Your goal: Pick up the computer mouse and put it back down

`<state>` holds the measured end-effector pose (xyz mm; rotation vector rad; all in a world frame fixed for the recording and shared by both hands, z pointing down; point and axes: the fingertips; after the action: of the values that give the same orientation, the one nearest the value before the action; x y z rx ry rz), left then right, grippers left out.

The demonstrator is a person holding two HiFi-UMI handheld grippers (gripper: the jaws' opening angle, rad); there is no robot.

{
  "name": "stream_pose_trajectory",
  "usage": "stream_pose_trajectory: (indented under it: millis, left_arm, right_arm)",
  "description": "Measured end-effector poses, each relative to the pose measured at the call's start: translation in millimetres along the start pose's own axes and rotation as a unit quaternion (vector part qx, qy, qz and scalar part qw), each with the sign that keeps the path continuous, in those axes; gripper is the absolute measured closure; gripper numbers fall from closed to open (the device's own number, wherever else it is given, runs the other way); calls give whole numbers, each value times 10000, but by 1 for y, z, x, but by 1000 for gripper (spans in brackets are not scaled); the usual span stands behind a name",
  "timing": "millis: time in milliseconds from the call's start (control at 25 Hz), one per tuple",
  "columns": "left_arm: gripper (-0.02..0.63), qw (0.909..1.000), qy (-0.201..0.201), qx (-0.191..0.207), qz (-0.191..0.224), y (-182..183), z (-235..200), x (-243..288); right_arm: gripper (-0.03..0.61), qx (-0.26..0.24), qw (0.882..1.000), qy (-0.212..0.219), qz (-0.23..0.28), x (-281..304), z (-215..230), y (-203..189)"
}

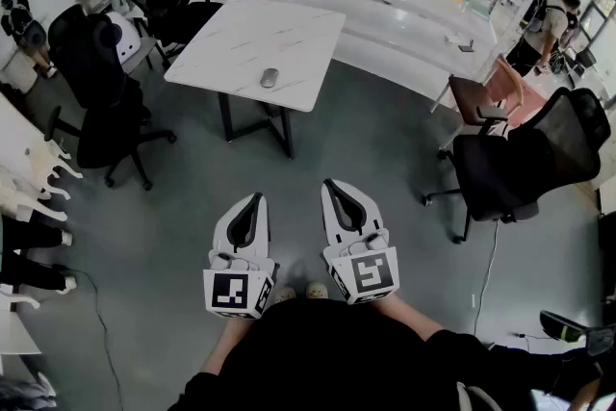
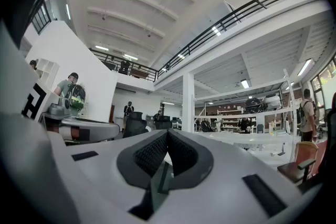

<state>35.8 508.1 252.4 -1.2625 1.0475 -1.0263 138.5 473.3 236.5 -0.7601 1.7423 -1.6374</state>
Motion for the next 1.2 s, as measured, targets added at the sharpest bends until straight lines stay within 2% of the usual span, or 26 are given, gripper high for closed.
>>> stream_pose_trajectory:
  millis: [640, 720, 960, 1200]
  left_arm:
    - [596, 9997, 181, 84, 103, 7, 20, 18]
    - [529, 9997, 211, 71, 121, 7, 16, 24]
    - [485, 9997, 227, -54, 12, -5, -8, 57]
    - [437, 9999, 55, -103, -86, -20, -49, 110]
  right_arm:
    - [558, 294, 9990, 328, 106, -4, 26, -5]
    - [558, 293, 9990, 310, 89, 1, 29, -7]
    - [558, 291, 9992, 279, 28, 31, 40, -16]
    - [558, 234, 9996, 178, -6, 89, 52, -26]
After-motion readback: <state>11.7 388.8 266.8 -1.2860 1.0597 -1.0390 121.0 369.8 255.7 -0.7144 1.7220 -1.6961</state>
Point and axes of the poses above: the fingertips, and each gripper's own axes: x forward along the fingers, z to its right, y out of its top, and after that the axes turned 2 degrees about x, right-handed
